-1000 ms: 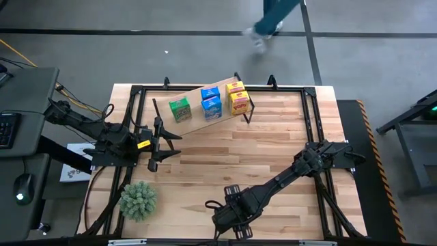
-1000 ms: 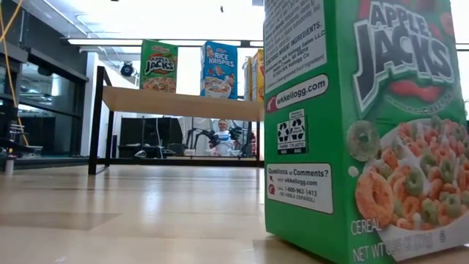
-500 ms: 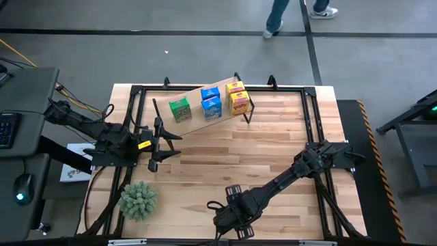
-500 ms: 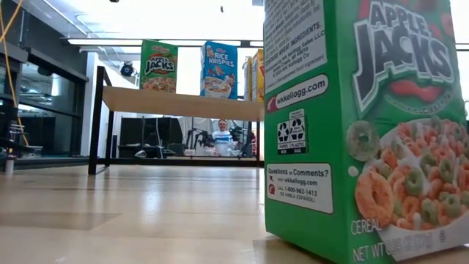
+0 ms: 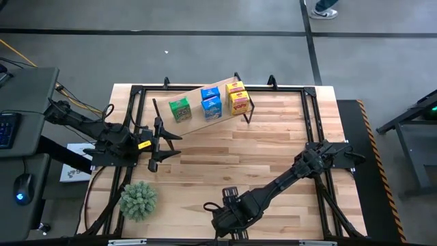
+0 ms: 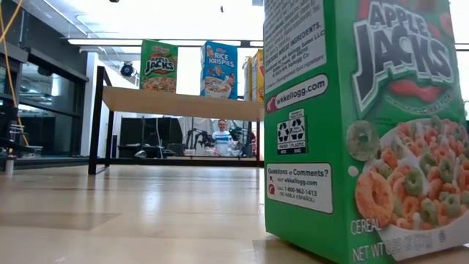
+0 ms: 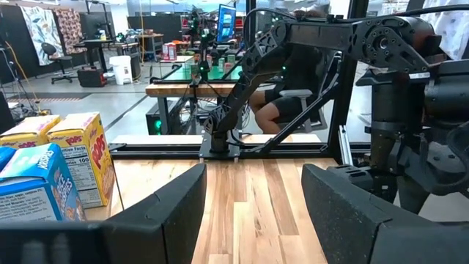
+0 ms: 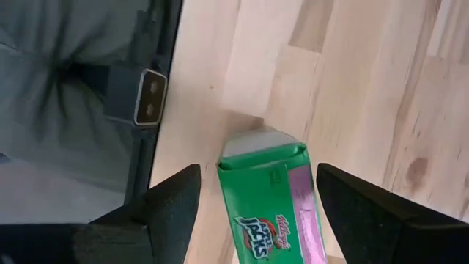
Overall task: Stack cereal on shelf
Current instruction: Put the green cereal box on the shelf aligned with the green cereal box
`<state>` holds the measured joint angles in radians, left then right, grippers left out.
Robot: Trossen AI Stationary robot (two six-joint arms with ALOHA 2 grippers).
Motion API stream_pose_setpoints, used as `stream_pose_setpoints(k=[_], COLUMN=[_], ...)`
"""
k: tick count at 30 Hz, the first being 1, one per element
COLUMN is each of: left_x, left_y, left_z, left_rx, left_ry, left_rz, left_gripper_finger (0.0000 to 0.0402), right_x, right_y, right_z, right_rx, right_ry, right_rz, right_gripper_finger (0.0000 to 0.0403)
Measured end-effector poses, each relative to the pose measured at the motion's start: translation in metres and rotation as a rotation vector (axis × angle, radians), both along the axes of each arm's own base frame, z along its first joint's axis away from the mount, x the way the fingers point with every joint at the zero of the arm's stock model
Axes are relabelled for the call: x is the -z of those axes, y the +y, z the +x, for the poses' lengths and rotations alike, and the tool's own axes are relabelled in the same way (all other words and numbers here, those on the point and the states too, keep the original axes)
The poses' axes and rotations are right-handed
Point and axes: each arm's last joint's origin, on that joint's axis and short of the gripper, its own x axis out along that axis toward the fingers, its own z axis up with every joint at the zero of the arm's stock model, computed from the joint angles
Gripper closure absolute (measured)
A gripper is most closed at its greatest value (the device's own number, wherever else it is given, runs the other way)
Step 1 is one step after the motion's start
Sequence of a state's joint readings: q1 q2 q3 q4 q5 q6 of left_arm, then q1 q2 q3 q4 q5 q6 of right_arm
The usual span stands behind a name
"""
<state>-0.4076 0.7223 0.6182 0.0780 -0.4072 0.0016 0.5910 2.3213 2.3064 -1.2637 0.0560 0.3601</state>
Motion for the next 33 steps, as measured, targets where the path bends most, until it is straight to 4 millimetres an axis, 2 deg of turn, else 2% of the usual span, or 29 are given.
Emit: stream_pose_setpoints(k=[8,17,26,33], left_x=[0.000,0.000,0.001,0.000], left_y=[0.000,0.000,0.000,0.000], left_z=[0.000,0.000,0.000,0.000], left_rx=[0.000,0.000,0.000,-0.001], left_ry=[0.000,0.000,0.005,0.005], left_rz=[0.000,0.000,0.002,0.002], left_gripper_finger=[0.0188,0.0188,0.0188,0.0188], right_x=[0.000,0.002,0.020,0.022], right_y=[-0.001,-0.005,-0.004,-0.003], right_z=[-0.001,-0.004,-0.004,-0.002], right_rx=[-0.061,-0.036,-0.040,0.010], right_ry=[0.001,0.040,0.121,0.115], right_rz=[-0.027,-0.079,-0.113,-0.088], right_gripper_finger=[0.0137,0.0137,0.0137,0.0137])
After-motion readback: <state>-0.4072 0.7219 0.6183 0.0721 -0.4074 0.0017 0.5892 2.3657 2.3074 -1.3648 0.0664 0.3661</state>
